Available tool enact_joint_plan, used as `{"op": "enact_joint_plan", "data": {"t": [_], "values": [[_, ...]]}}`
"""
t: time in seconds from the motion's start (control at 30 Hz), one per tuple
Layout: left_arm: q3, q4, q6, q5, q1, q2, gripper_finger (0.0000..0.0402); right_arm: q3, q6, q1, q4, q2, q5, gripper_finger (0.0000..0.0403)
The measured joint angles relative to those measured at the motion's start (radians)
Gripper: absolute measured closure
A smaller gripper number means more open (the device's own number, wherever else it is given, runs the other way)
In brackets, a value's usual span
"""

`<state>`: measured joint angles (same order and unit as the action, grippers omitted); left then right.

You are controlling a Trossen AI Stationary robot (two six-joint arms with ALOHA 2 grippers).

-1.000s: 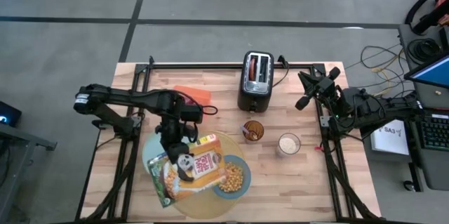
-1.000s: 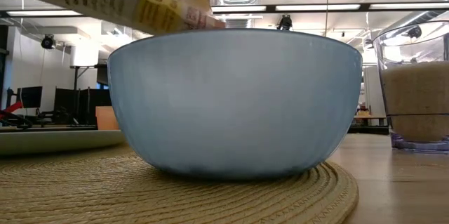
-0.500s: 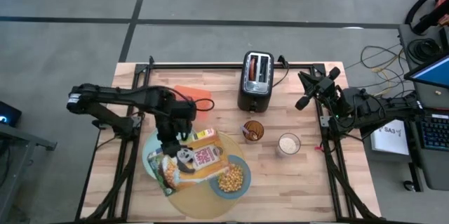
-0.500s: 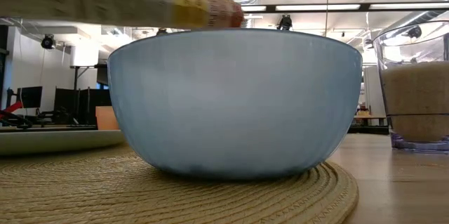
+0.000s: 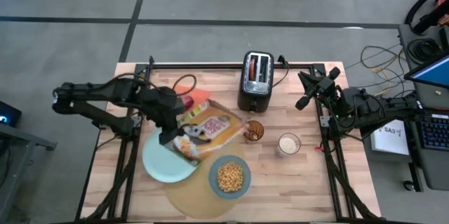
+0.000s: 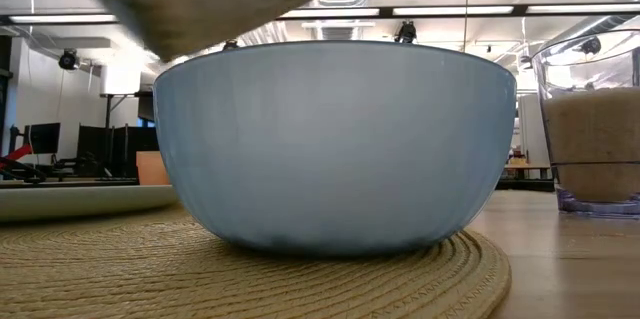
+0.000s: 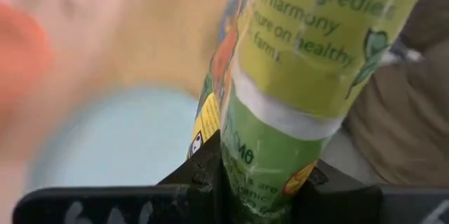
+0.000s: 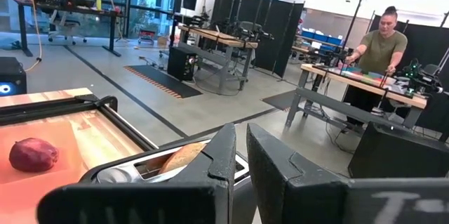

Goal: Arrange a breakfast setting
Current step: Pour the cereal from the yellow cereal box into the blue bowl

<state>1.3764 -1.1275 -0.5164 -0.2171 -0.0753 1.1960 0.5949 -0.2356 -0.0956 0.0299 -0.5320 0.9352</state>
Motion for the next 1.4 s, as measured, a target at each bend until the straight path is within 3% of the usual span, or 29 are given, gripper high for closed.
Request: {"op": "enact_joint_plan", "data": {"t": [0.13, 0.3, 0.77, 0.93, 1.17, 1.4], "values": [[-0.024, 0.107, 0.086, 0.173, 0.002, -0.034, 0.0336, 0.0, 0.0, 0.0, 0.0, 0.0, 0.0, 0.0376], [-0.103, 0.221, 0.144, 0.539, 0.002, -0.085, 0.0336, 0.0, 0.0, 0.0, 0.0, 0.0, 0.0, 0.0376], [-0.45, 0.517, 0.112, 1.374, 0.122, -0.363, 0.0336, 0.0, -0.003, 0.0, -0.006, 0.0, 0.0, 0.0376], [-0.611, 0.65, 0.016, 1.43, 0.214, -0.393, 0.0336, 0.0, -0.003, 0.0, -0.013, -0.001, 0.0, 0.0376], [-0.834, 0.698, -0.115, 1.484, 0.346, -0.394, 0.0336, 0.0, -0.001, 0.0, -0.012, -0.001, 0.0, 0.0376], [-1.047, 0.885, -0.28, 1.464, 0.365, -0.374, 0.0337, 0.0, -0.001, 0.0, -0.012, -0.001, 0.0, 0.0376]]}}
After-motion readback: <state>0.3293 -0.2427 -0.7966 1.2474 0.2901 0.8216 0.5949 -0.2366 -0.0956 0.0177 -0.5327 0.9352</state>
